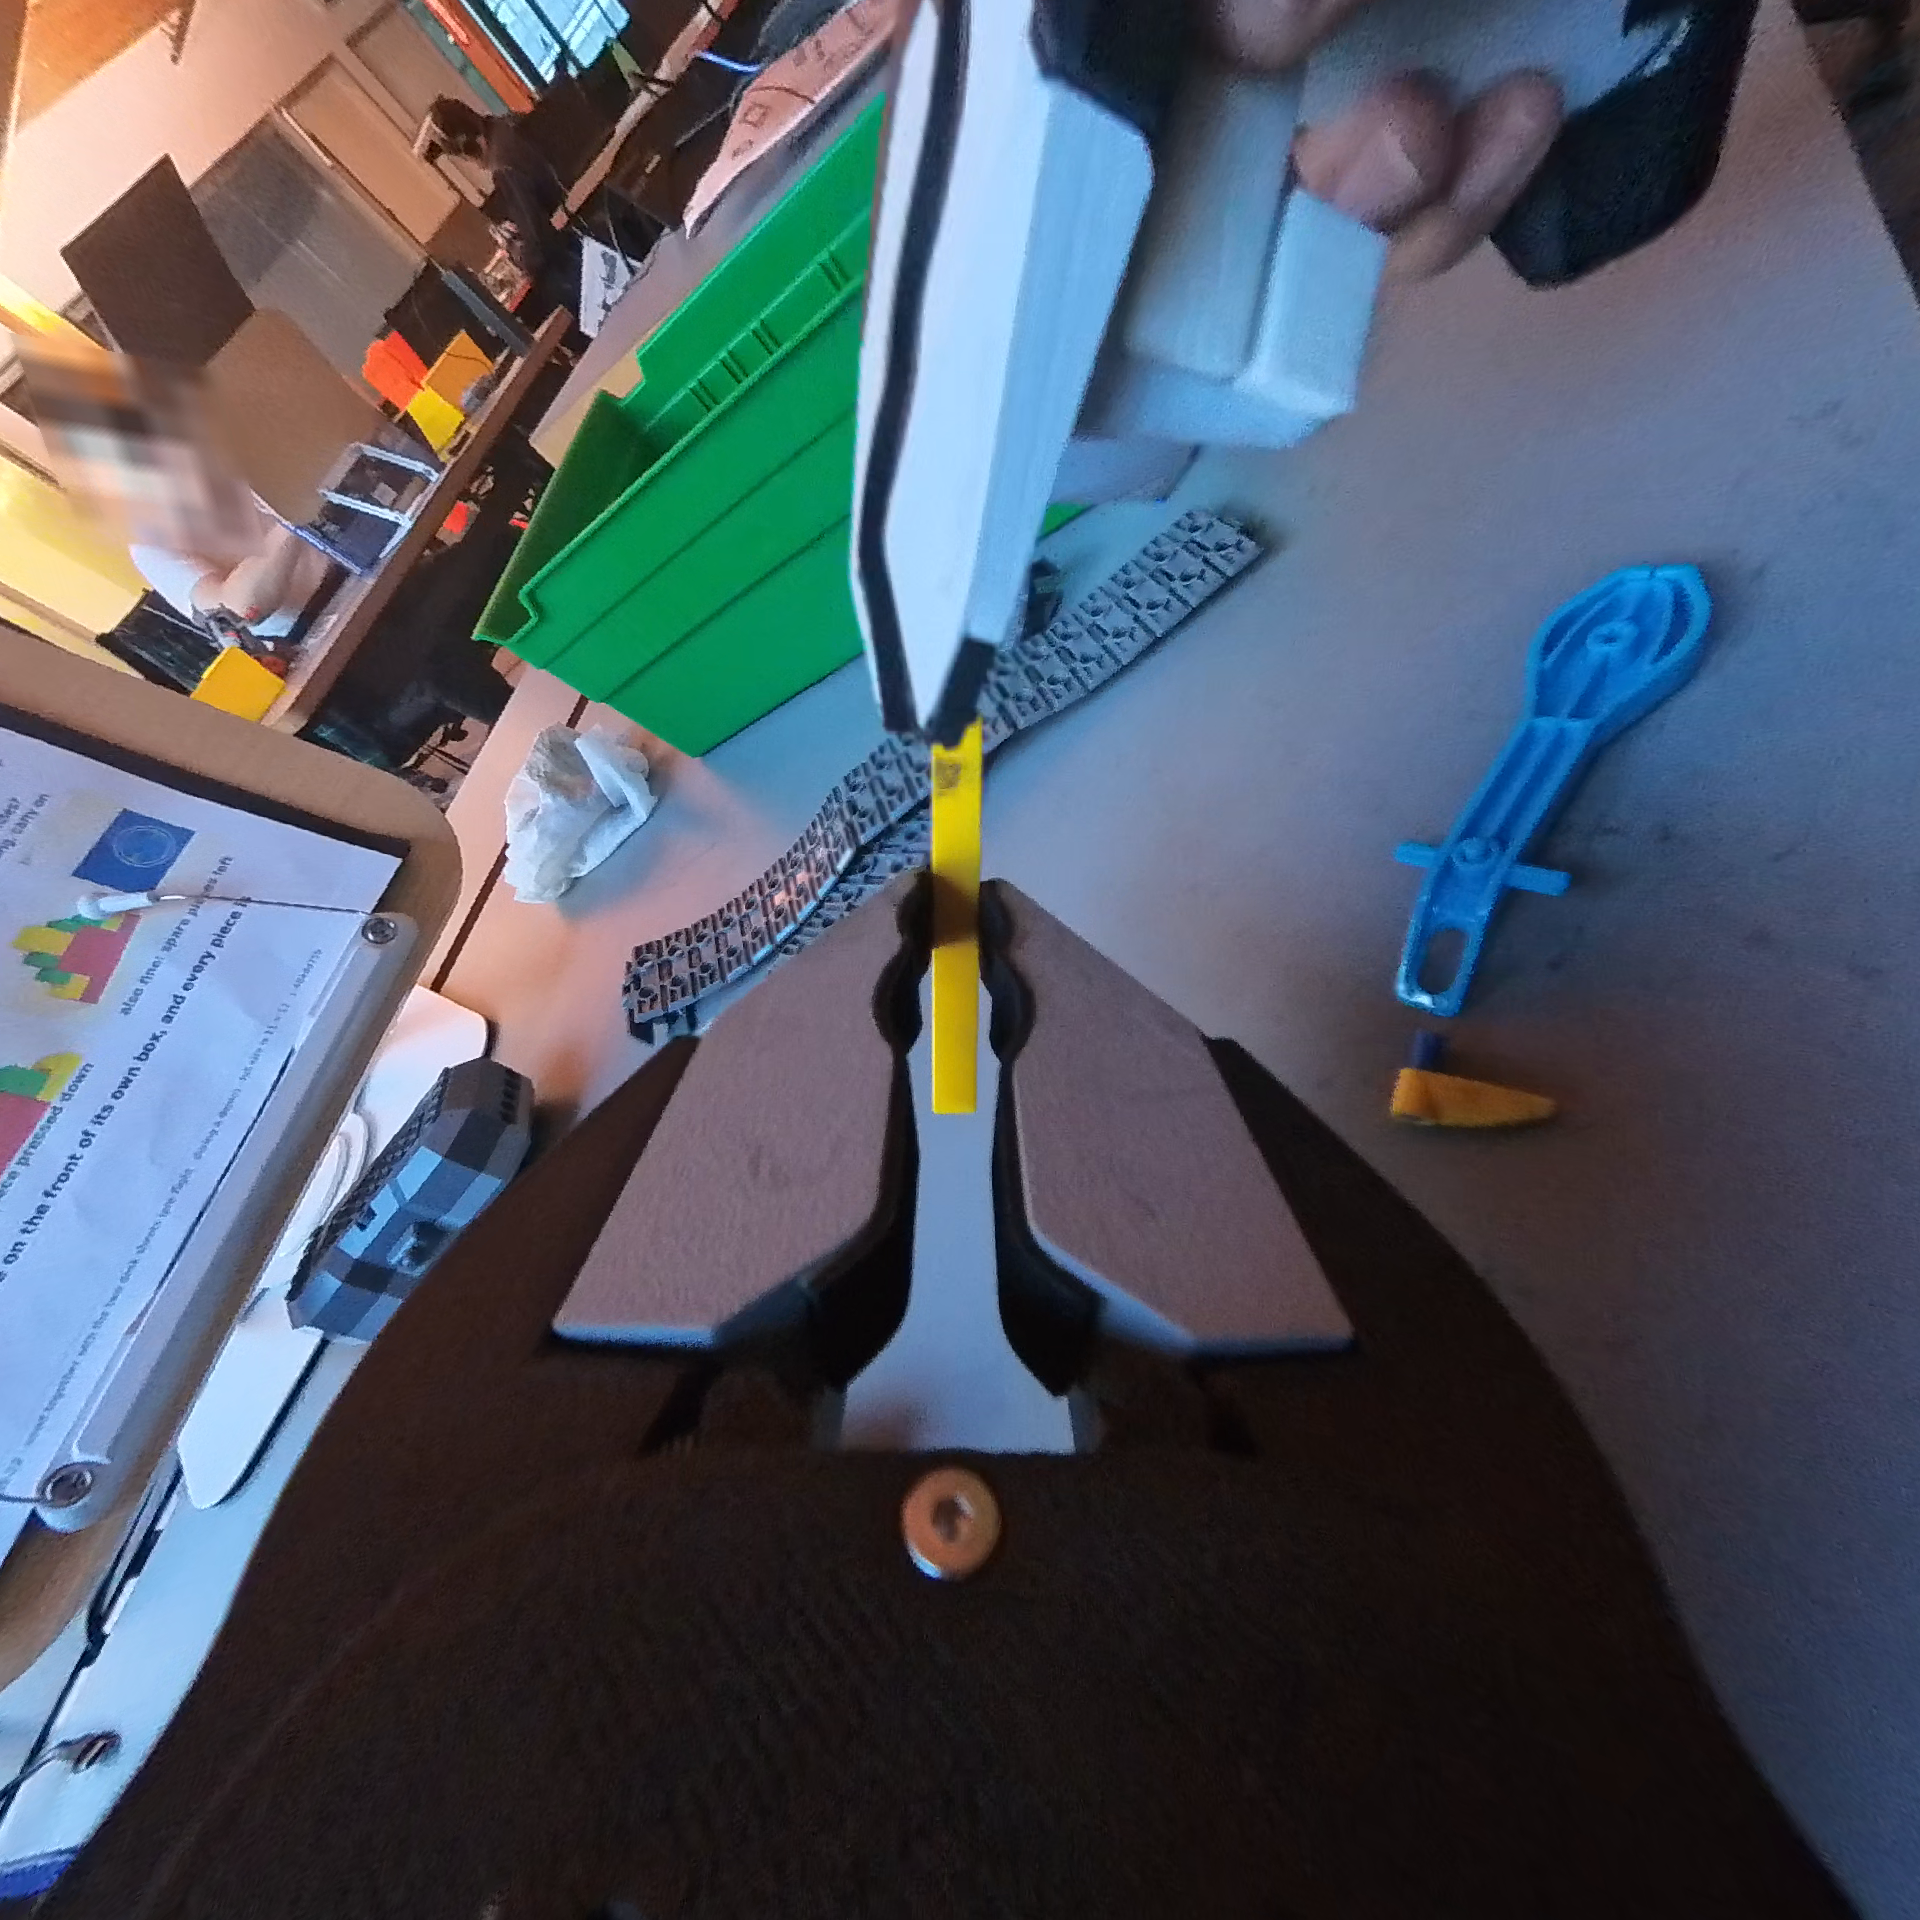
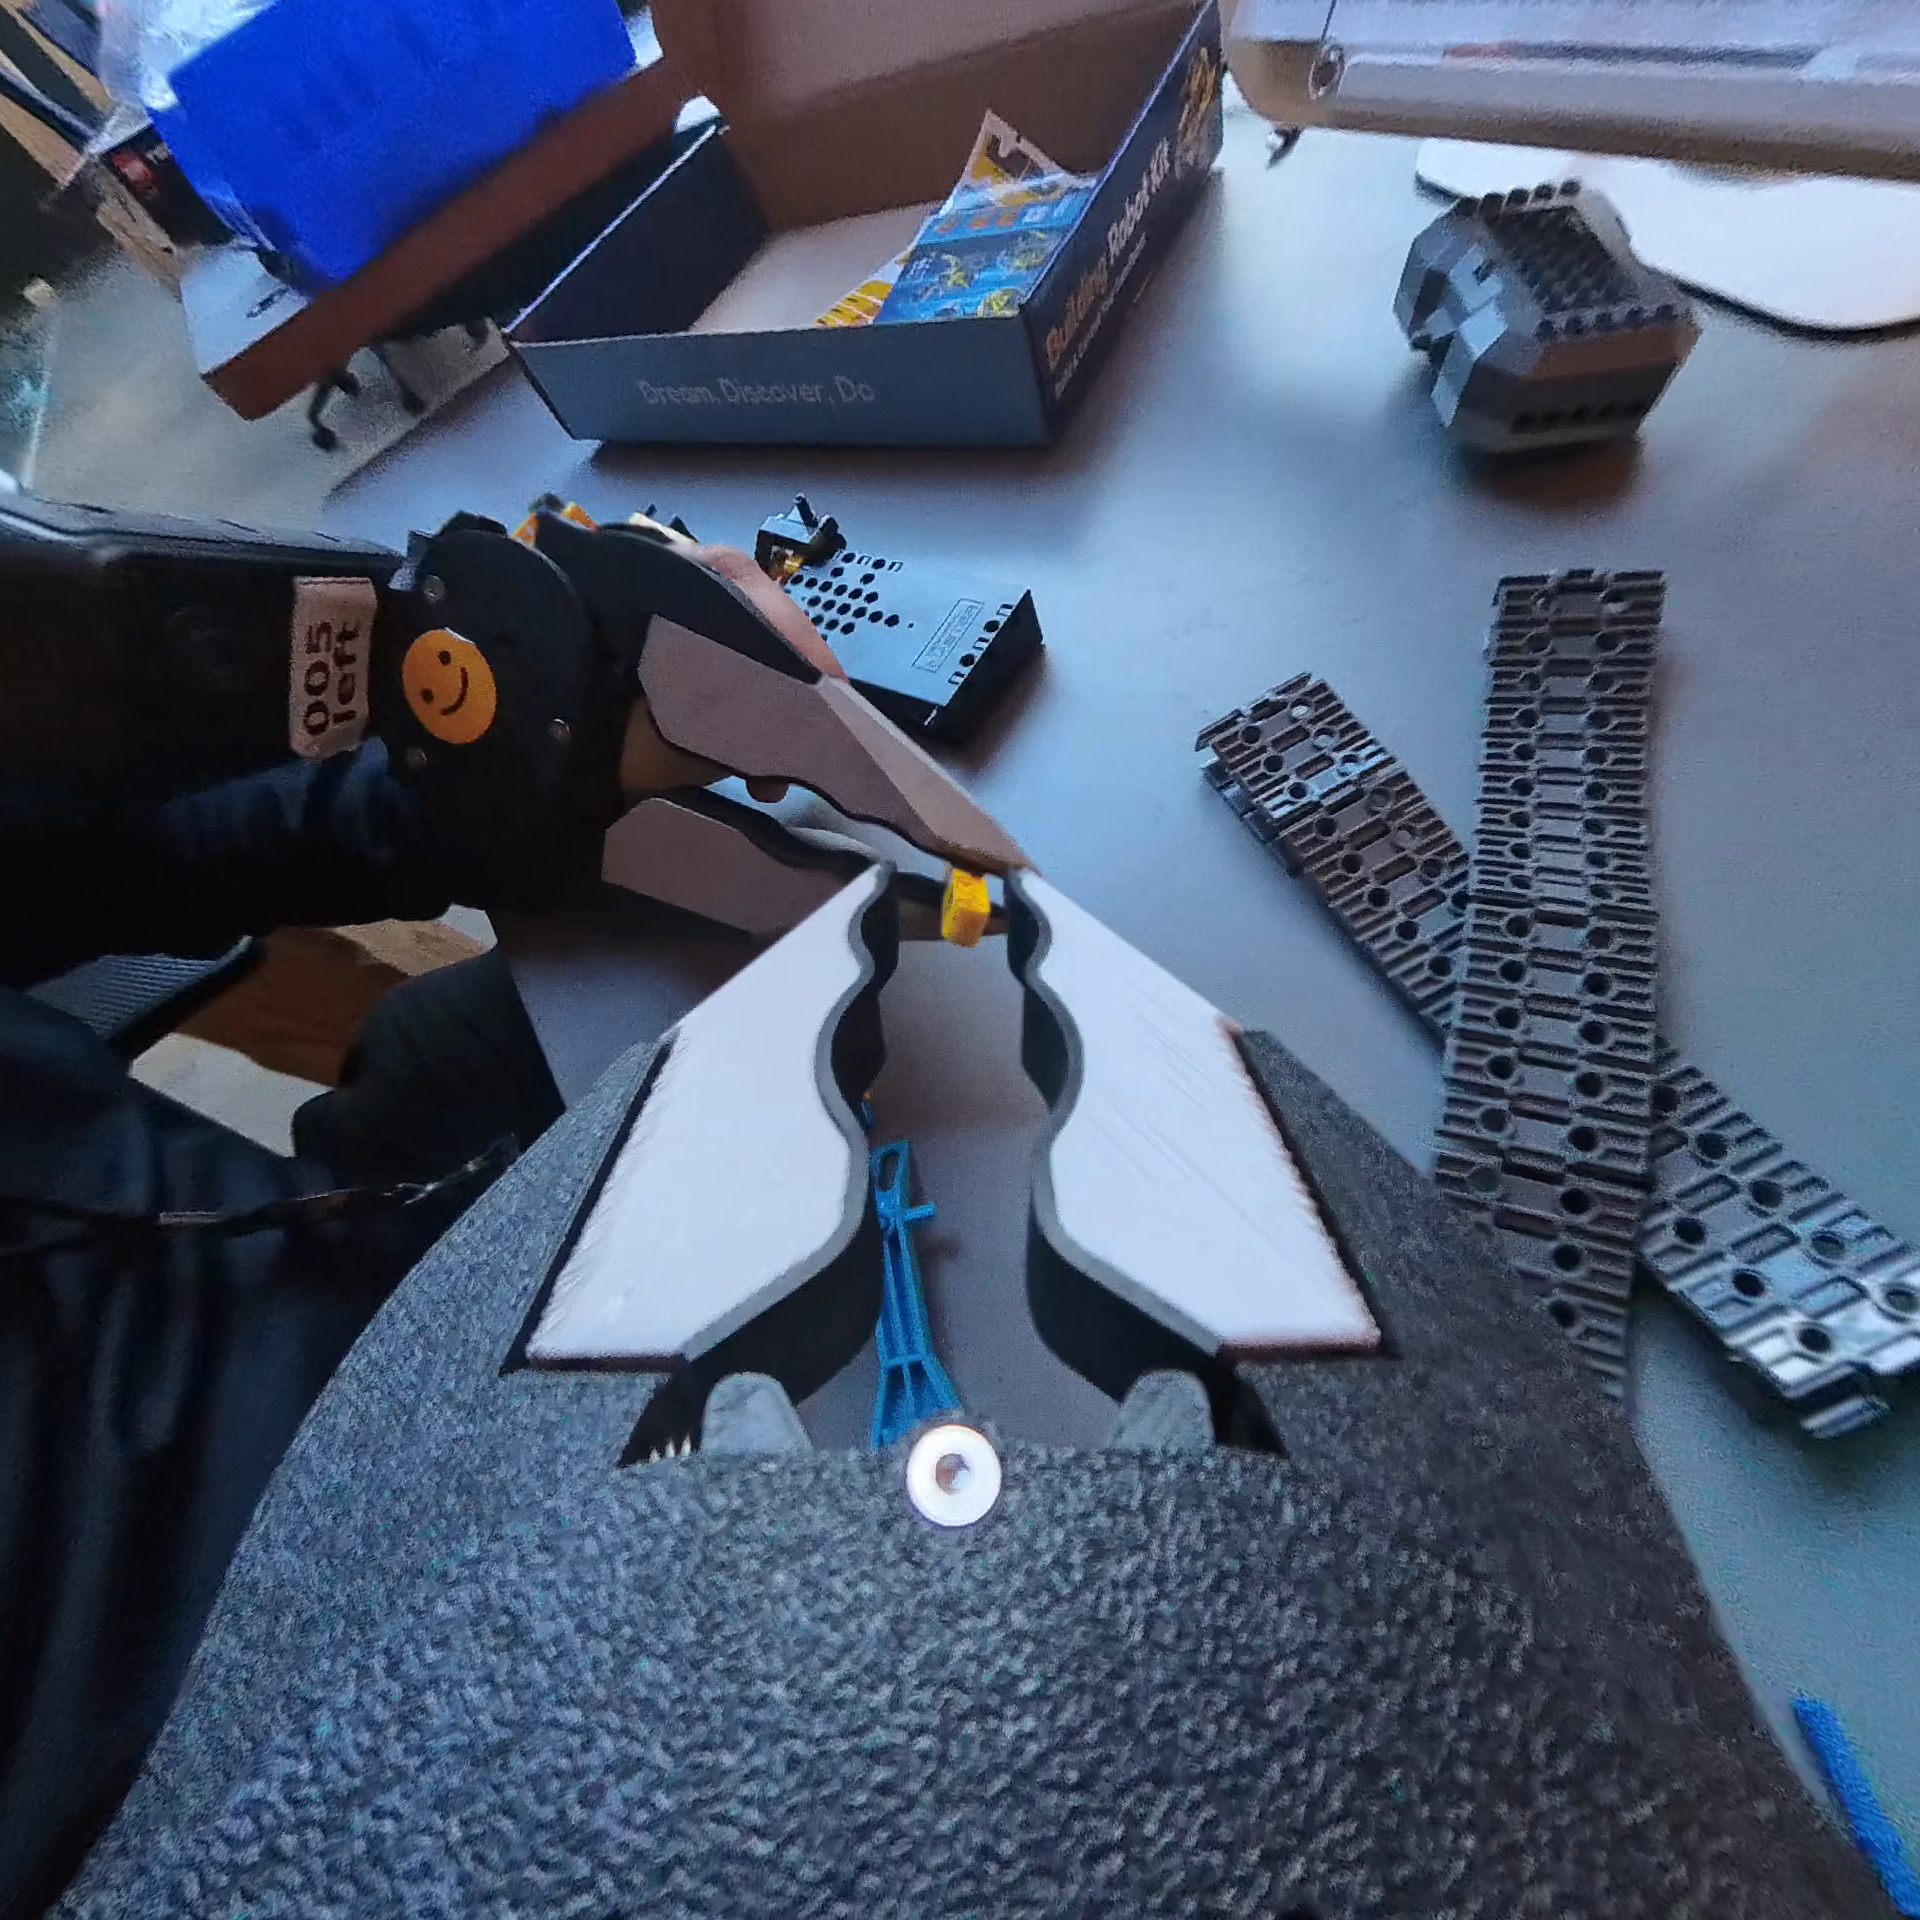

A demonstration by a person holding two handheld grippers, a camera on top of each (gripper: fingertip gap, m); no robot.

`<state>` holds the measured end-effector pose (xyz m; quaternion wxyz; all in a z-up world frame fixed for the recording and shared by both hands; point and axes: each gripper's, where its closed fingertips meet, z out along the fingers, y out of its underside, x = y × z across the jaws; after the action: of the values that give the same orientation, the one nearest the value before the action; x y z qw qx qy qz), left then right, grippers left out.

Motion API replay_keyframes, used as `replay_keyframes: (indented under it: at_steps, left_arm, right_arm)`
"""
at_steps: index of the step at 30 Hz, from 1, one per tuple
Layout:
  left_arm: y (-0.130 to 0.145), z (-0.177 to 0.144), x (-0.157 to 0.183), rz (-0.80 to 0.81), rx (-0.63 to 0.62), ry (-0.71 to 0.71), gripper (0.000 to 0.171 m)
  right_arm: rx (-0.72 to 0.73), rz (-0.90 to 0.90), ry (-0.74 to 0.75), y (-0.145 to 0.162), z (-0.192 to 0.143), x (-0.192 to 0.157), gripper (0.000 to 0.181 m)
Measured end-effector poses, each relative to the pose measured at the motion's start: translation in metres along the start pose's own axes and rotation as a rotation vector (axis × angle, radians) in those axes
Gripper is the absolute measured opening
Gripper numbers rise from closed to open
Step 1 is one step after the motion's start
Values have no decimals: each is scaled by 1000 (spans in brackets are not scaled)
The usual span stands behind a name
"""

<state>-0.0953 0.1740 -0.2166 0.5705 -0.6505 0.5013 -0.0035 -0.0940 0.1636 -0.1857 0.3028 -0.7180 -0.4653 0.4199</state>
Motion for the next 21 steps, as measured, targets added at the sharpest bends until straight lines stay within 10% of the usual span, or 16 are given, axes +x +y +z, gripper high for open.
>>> replay_keyframes:
  at_steps: [21]
  left_arm:
    - [-1, 0, -4, -78, 10, 9, 7]
  right_arm:
    - [3, 7, 25, -9, -4, 7, 4]
